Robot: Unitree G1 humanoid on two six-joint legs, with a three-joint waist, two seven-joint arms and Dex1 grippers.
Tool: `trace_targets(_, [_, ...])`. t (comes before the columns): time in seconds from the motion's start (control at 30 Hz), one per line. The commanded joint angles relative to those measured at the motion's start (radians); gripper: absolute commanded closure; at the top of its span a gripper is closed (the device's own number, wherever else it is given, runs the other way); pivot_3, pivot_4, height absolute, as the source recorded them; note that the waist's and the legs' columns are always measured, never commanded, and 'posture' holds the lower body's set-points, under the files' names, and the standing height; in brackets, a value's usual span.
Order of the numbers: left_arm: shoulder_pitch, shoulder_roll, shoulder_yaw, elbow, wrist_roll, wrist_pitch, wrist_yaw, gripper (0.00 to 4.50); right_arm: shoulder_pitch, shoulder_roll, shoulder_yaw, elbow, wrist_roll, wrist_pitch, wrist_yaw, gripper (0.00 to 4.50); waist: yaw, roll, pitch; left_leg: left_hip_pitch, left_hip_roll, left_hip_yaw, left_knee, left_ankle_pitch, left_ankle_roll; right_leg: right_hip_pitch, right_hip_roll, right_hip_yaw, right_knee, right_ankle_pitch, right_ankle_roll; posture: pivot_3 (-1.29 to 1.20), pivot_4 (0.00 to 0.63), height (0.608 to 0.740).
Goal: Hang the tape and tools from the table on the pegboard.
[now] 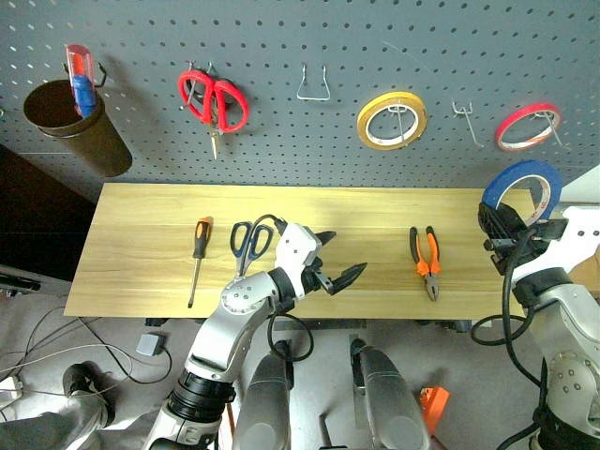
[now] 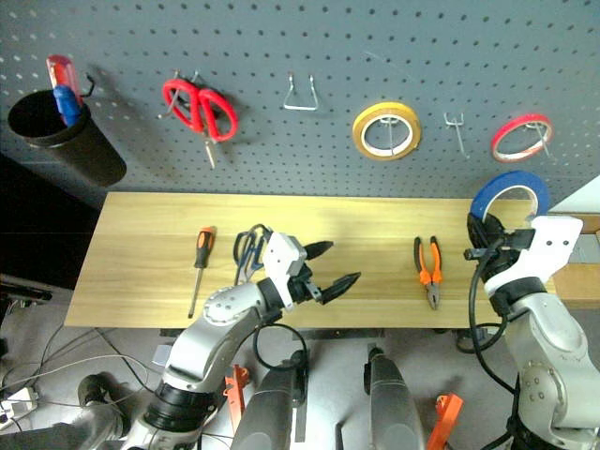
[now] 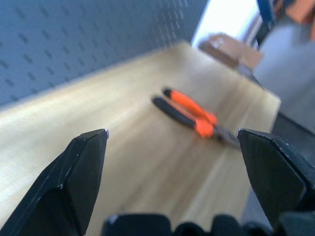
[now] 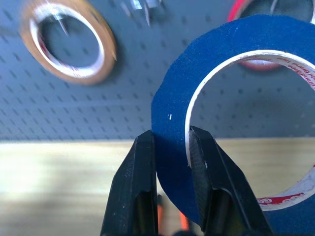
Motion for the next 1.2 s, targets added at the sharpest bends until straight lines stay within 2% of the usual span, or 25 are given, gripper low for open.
trace_targets(0.03, [0.009,-0.012,-0.009,-0.067,-0.021,-0.02,0.005,0.0,-0.033,-0.01,0.023,-0.061,0.007,-0.011,-0.031,4.14,-0.005,0.0,0.0,0.0,0.0,0.0,0.0,0.0,0.0,0.0,0.0,0.0,0.0,0.0,0.001,-0.09,0.434,0.74])
trace_targets(0.2, [0.015,-0.005,-0.021,-0.036,-0.01,-0.03,0.002,0.0,-0.085,-0.018,0.039,-0.043,-0.01,-0.047,-0.048,4.14,-0.01,0.0,0.0,0.0,-0.001,0.0,0.0,0.0,0.0,-0.001,0.002,-0.001,0.001,-0.001,0.002,-0.09,0.425,0.74])
trace_targets(0.73, [0.041,0.016,-0.013,-0.032,-0.018,-0.026,0.008,0.0,-0.211,-0.025,0.234,0.095,-0.062,-0.147,0.011,4.14,-0.021,0.0,0.0,0.0,-0.001,0.0,0.0,0.0,0.0,-0.001,0.002,-0.001,0.001,0.002,-0.003,-0.08,0.397,0.74])
trace_targets(0.83, [0.036,0.011,-0.013,-0.026,-0.013,-0.029,0.016,0.0,-0.244,-0.029,0.256,0.166,-0.076,-0.182,0.034,4.14,-0.021,0.0,0.0,0.0,-0.001,0.0,0.001,0.0,0.0,-0.001,0.002,-0.001,0.002,0.002,-0.003,-0.08,0.394,0.74])
trace_targets(1.1, [0.022,0.014,-0.006,-0.028,-0.008,-0.024,0.026,0.0,-0.393,-0.036,0.291,0.541,-0.165,-0.392,0.149,4.14,-0.021,0.0,-0.001,0.0,-0.001,0.0,0.007,0.0,0.0,-0.001,0.002,-0.001,0.008,0.002,-0.003,-0.06,0.387,0.74])
trace_targets(1.2, [0.016,0.018,-0.005,-0.026,-0.007,-0.026,0.028,0.0,-0.463,-0.041,0.289,0.653,-0.208,-0.429,0.137,4.14,-0.022,0.0,-0.001,0.0,-0.002,0.001,0.011,0.0,0.0,-0.002,0.002,0.0,0.012,0.002,-0.003,-0.05,0.386,0.74])
